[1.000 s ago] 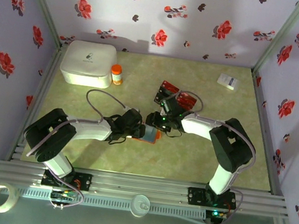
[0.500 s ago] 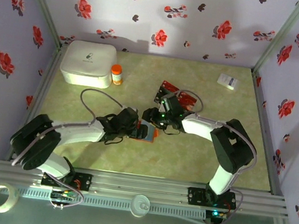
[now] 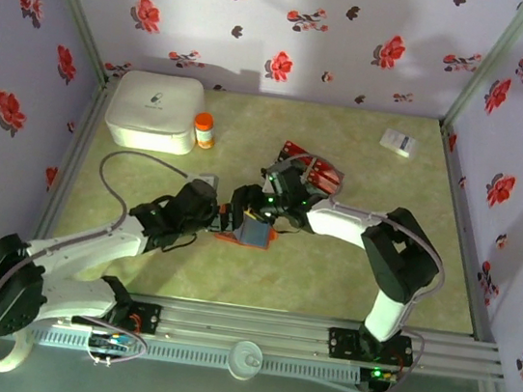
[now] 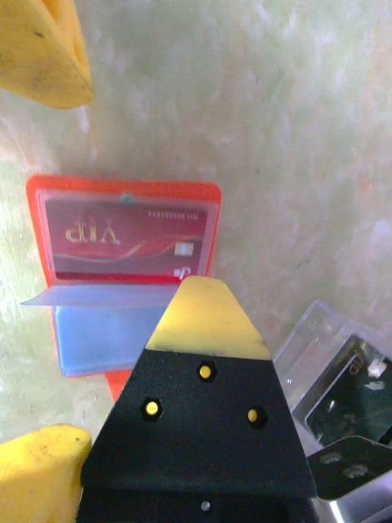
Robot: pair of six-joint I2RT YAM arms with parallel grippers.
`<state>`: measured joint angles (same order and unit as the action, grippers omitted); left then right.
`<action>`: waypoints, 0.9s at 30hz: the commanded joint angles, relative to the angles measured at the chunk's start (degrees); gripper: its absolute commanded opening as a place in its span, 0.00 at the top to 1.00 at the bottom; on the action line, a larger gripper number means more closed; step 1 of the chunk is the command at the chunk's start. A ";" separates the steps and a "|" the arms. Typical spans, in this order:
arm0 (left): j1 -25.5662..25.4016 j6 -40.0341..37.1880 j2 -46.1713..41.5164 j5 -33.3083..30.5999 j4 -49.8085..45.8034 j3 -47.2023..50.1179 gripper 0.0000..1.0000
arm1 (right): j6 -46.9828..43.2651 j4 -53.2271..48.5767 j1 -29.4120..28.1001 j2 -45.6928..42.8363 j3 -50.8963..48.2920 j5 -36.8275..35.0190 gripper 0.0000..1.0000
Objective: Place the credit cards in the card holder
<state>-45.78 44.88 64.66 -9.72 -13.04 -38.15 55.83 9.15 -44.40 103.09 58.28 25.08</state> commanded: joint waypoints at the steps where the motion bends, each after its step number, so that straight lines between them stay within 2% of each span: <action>1: 1.86 2.01 -2.58 -3.60 -1.26 1.00 0.00 | 1.40 0.84 -1.40 3.92 1.55 -0.27 0.47; 8: 2.98 2.66 -3.59 -3.47 -1.74 2.83 0.00 | 2.31 4.39 -1.60 7.24 1.08 0.34 0.47; 27: 3.16 2.27 1.90 -2.28 0.41 4.31 0.00 | -1.00 4.07 -0.59 3.29 -2.21 3.82 0.46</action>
<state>-43.09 46.63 65.80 -11.42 -13.69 -34.63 56.82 14.06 -45.39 108.75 56.88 27.05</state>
